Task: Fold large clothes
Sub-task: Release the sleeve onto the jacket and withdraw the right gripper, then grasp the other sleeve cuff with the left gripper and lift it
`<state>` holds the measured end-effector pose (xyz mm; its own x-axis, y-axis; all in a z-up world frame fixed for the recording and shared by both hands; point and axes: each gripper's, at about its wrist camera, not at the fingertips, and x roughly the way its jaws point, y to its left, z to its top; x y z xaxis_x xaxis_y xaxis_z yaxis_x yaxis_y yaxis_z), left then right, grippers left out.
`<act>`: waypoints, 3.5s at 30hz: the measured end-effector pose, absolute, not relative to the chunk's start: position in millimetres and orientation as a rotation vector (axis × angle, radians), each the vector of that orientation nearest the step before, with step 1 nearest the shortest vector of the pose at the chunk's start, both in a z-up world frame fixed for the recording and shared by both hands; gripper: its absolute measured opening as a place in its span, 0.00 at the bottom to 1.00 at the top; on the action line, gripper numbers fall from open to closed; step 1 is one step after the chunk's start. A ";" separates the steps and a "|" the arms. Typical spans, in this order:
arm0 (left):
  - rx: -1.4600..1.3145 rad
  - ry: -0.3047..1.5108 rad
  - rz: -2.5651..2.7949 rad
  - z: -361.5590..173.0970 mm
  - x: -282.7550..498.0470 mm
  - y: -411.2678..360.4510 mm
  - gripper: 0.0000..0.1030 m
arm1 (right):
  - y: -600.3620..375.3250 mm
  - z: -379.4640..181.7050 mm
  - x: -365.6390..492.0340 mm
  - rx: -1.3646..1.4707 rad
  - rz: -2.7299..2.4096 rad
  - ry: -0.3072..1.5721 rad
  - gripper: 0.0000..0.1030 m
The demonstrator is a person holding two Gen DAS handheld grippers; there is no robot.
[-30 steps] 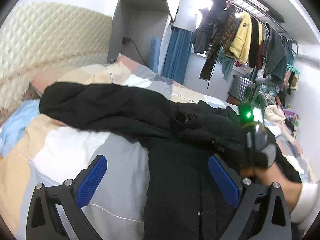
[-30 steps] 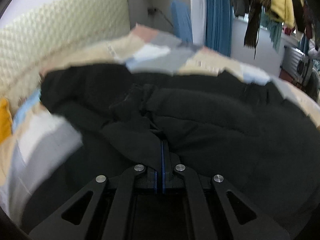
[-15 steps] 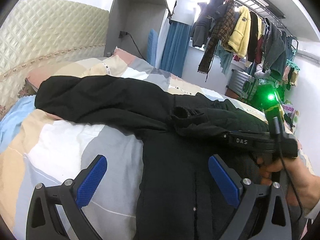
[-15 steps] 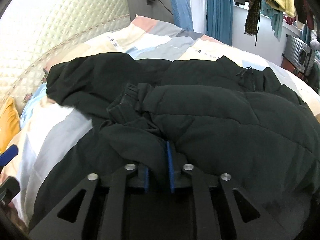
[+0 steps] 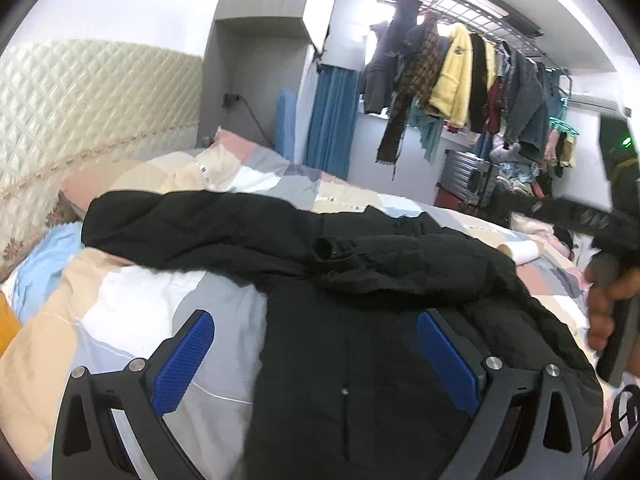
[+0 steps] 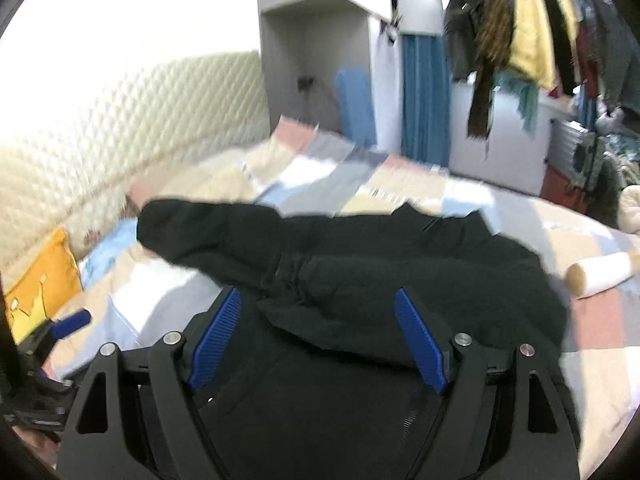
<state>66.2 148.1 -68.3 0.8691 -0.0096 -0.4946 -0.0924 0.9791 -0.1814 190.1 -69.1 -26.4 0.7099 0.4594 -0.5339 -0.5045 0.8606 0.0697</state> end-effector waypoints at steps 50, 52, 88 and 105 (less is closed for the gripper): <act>-0.291 0.542 0.045 2.1 106.1 233.5 0.99 | -242.8 -61.3 -2.9 0.053 0.231 0.510 1.00; -0.333 0.556 0.074 0.0 124.2 277.5 0.99 | -240.8 -62.2 1.8 0.068 0.224 0.524 1.00; -0.719 0.625 0.395 -221.1 298.2 573.6 0.43 | -162.2 -122.6 143.2 0.053 0.091 0.785 1.00; -0.458 0.494 0.495 -48.2 251.0 474.1 0.04 | -200.6 -86.1 100.3 0.060 0.173 0.651 1.00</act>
